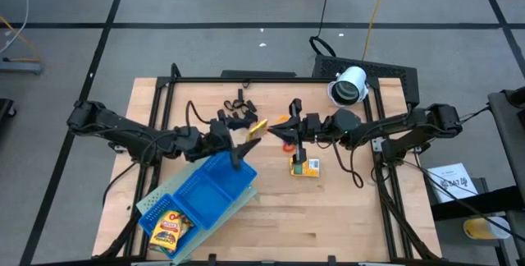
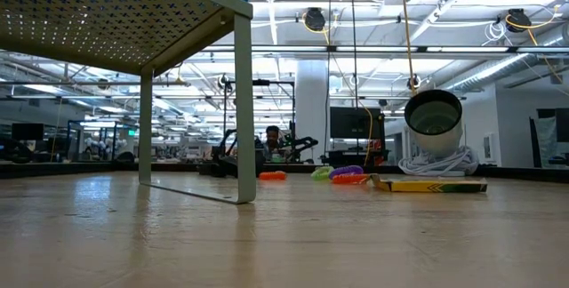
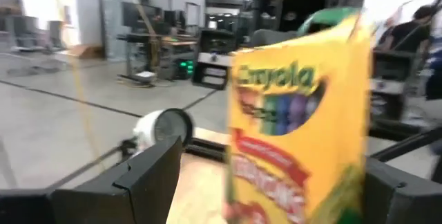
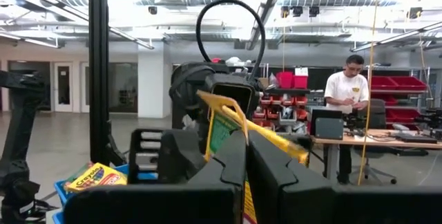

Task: Pick & Place Office Desk Supplies
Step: Put the yellow crayon box into the bottom blue basket on the shelf

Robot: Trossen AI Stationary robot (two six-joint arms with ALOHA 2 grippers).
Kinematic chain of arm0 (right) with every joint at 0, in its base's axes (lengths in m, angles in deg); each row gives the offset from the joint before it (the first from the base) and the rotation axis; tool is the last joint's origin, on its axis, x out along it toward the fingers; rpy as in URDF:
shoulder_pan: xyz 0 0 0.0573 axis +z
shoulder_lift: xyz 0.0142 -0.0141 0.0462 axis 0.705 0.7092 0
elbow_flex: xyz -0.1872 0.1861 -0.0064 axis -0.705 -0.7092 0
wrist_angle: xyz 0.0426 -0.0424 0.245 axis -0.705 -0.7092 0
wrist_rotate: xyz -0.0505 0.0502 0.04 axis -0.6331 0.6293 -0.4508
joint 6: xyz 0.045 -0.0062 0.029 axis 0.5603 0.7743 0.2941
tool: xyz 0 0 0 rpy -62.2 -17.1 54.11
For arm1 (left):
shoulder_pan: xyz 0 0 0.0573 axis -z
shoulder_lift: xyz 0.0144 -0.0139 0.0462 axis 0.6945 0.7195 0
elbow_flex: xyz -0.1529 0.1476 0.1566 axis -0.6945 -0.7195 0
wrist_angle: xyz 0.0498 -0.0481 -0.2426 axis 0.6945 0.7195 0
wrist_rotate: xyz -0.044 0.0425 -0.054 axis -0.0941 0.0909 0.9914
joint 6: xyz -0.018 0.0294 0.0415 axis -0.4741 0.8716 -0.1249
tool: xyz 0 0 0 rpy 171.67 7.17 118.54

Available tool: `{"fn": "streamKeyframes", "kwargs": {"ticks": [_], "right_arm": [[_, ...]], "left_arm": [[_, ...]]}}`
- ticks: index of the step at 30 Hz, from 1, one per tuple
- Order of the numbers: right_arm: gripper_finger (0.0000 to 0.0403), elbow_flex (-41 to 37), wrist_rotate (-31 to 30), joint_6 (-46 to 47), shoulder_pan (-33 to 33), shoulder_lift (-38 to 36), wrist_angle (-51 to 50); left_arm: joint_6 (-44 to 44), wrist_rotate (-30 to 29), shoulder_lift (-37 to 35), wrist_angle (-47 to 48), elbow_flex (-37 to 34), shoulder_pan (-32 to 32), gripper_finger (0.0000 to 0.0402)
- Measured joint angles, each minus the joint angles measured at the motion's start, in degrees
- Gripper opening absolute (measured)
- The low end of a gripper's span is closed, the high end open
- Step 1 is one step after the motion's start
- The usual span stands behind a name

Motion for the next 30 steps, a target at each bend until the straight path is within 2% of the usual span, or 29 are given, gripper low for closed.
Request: {"fn": "streamKeyframes", "kwargs": {"ticks": [2, 5, 13, 21, 27, 30], "right_arm": [[0.0000, 0.00, 0.03, 0.12, 0.28, 0.02, -0.32], [0.0000, 0.00, 0.22, 0.10, 0.32, 0.02, -0.89], [0.0000, 0.00, 0.18, 0.14, 0.30, 0.02, -1.52], [0.0000, 0.00, 0.29, 1.24, 0.42, 0.02, -1.49], [0.0015, 0.02, 0.41, 1.45, 1.10, 0.00, -0.60], [0.0037, 0.03, 3.61, 2.30, 1.03, -0.81, -1.30]], "left_arm": [[1.38, -0.10, -0.72, 0.11, 0.00, 0.17, 0.0304], [1.88, -0.11, -1.95, -0.21, 0.02, 0.56, 0.0274], [1.83, 0.45, -4.02, 0.35, 0.01, 2.42, 0.0145], [2.00, 1.01, -4.15, 0.94, 0.02, 3.23, 0.0034], [1.95, 1.69, -4.47, 1.21, 0.02, 3.44, 0.0031], [1.70, 1.58, -7.77, 3.64, -0.08, 4.92, 0.0050]]}}
